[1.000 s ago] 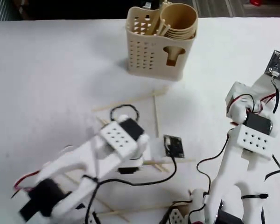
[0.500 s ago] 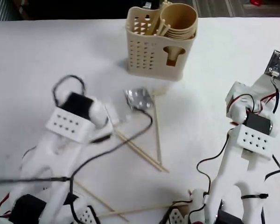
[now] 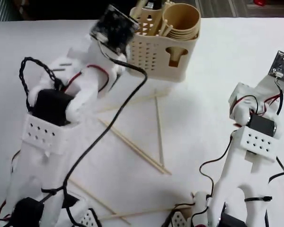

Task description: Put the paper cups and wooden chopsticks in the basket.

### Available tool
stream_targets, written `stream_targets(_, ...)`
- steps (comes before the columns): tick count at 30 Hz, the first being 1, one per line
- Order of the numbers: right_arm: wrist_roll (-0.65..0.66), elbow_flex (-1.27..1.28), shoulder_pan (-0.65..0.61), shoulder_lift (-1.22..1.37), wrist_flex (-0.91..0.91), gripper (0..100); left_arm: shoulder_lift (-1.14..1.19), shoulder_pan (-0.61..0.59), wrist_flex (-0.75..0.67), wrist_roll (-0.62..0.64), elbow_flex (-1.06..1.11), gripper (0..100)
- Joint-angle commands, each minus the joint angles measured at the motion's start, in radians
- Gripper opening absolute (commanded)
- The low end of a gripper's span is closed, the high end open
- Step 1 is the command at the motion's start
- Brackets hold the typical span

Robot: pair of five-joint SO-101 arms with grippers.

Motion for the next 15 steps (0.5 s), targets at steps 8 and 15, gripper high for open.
stream_targets(8, -0.011, -0.005, 0.002, -0.03, -0.018, 2.0, -0.005, 0.101, -0.859, 0.044, 0.235, 2)
stream_targets(15, -0.011, -0.005, 0.002, -0.03, -0.018, 2.0, 0.226, 0.077, -0.962, 0.147, 0.086, 2)
